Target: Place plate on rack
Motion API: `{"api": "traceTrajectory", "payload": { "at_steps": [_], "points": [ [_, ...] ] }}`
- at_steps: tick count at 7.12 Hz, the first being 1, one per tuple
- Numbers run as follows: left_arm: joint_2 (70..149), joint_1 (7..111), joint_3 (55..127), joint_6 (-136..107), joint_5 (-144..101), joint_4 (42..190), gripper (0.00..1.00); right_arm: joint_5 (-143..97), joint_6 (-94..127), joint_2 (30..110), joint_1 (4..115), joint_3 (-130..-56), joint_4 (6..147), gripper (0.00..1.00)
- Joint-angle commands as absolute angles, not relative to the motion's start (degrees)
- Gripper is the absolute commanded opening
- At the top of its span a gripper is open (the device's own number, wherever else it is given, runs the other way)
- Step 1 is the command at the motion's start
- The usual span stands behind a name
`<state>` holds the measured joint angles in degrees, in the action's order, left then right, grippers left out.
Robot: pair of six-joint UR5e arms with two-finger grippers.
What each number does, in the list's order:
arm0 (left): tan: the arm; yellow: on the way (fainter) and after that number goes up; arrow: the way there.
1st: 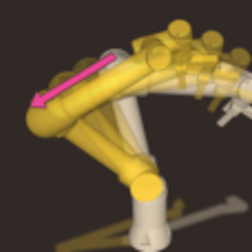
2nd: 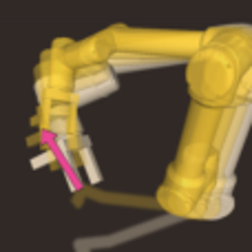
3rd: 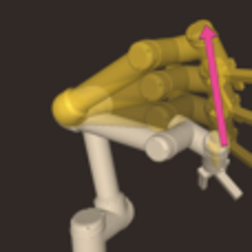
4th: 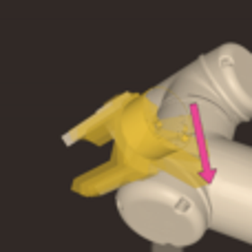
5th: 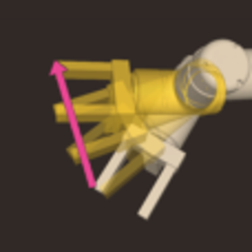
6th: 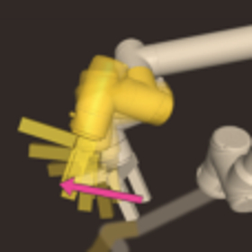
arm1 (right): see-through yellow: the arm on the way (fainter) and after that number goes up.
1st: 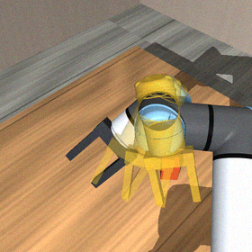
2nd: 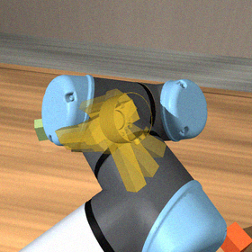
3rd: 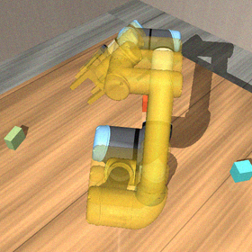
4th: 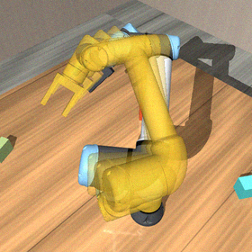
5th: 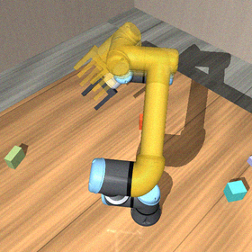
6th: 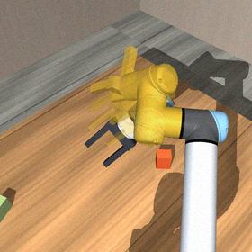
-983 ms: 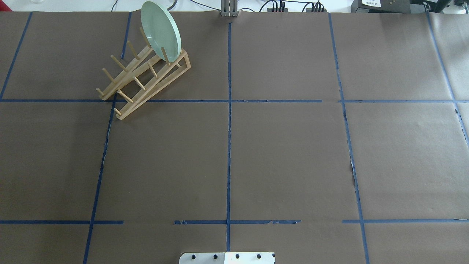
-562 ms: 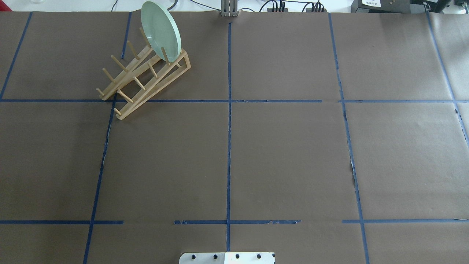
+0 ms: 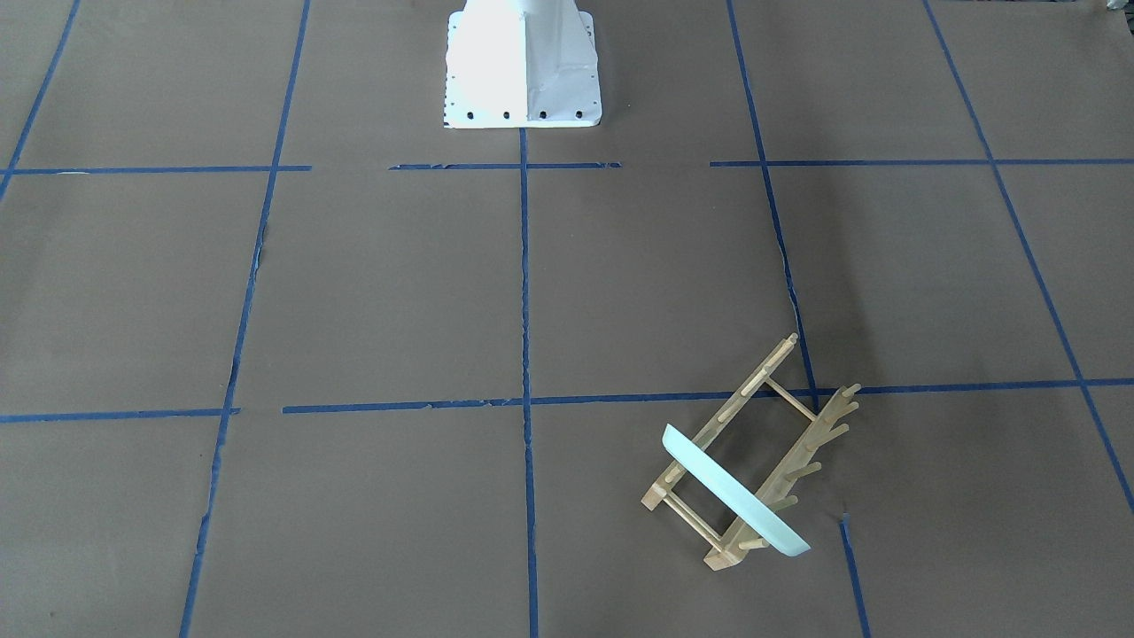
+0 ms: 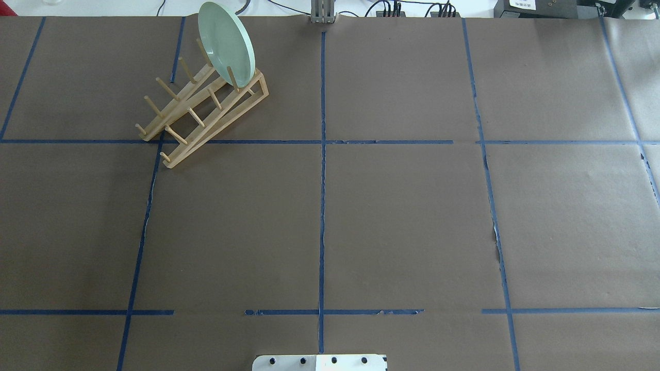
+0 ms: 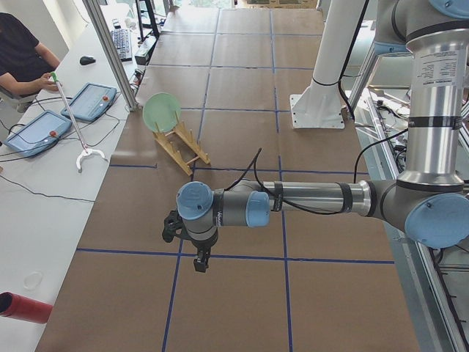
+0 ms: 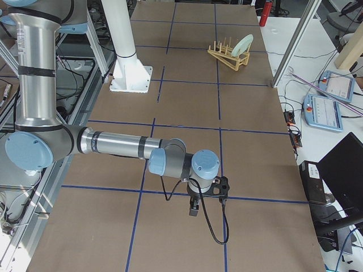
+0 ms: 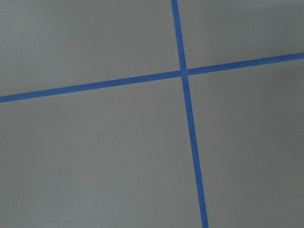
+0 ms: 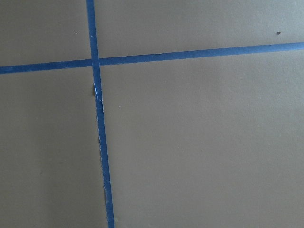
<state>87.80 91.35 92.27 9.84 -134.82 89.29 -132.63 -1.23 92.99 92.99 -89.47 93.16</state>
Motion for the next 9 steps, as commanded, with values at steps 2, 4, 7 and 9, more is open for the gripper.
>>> {"api": "traceTrajectory", "payload": {
  "at_steps": [2, 4, 7, 9],
  "points": [
    [88.5, 91.8, 92.3, 9.8, -134.8, 89.4, 1.00, -132.6, -1.2, 93.0, 93.0, -89.5, 93.2, 1.00],
    [88.8, 91.8, 92.3, 9.8, -134.8, 89.4, 1.00, -132.6, -1.2, 93.0, 93.0, -89.5, 93.2, 1.00],
    [89.0, 91.8, 92.3, 9.7, -134.8, 89.4, 1.00, -132.6, -1.2, 93.0, 93.0, -89.5, 93.2, 1.00],
    [89.0, 91.8, 92.3, 9.7, -134.8, 89.4, 1.00, -132.6, -1.2, 93.0, 93.0, -89.5, 93.2, 1.00]
  ]
}}
